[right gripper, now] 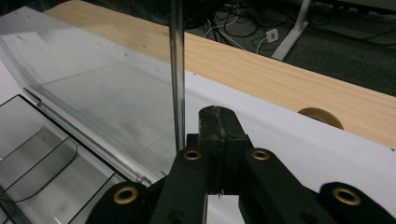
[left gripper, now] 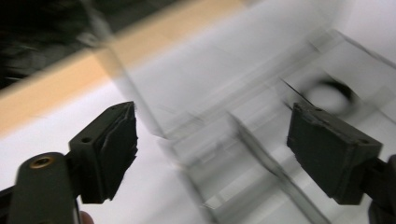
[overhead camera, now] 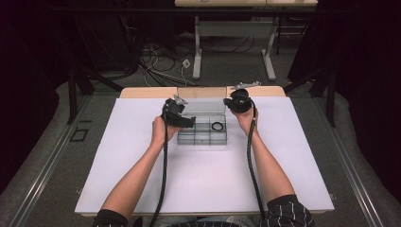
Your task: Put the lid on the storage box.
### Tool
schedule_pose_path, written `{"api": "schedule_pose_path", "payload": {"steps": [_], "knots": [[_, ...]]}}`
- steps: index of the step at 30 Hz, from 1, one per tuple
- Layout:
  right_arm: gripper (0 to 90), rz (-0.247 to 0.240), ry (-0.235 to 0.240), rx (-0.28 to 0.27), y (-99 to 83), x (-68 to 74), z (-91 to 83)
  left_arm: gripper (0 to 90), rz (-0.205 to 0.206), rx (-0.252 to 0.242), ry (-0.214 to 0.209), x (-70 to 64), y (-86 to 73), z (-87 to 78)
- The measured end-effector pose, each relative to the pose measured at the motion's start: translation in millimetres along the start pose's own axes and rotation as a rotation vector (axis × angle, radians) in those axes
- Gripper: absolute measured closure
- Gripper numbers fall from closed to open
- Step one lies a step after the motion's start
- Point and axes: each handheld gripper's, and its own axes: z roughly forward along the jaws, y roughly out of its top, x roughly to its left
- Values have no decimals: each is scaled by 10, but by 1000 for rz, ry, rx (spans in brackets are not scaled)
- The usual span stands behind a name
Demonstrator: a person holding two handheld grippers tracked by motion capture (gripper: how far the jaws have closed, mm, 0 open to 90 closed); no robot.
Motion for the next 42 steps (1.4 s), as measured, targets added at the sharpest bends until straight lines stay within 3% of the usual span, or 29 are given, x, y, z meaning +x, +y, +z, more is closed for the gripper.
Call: {"api": "schedule_pose_path", "payload": {"steps": [3, 5, 8, 13, 16, 19, 26, 32, 36, 42], "knots": [[900, -11, 5, 0, -7, 14, -31, 182, -53, -37, 59, 205, 112, -80], [900, -15, 4, 3, -9, 28, -51, 212, -54, -32, 81, 292, 161, -71], [900, -17, 8, -1, -11, 47, -74, 333, -52, -38, 55, 362, 179, -54], [900, -29, 9, -6, -16, 38, -112, 570, -10, -101, -39, 336, 136, -52], [900, -36, 4, -3, -23, 22, -162, 650, 22, -109, -45, 291, 116, -47], [900, -45, 4, -12, -13, 18, -245, 693, 26, -112, -54, 315, 106, -57], [816, -70, 14, -35, 35, -19, -532, 724, 31, -137, -63, 318, 93, -84], [630, -129, 60, -27, 86, 47, -740, 728, 48, -147, -71, 308, 65, -110], [614, -148, 64, -25, 172, 158, -726, 734, 65, -151, -72, 285, 44, -137], [733, -163, 73, -19, 235, 281, -661, 747, 105, -159, -66, 251, -22, -192]]}}
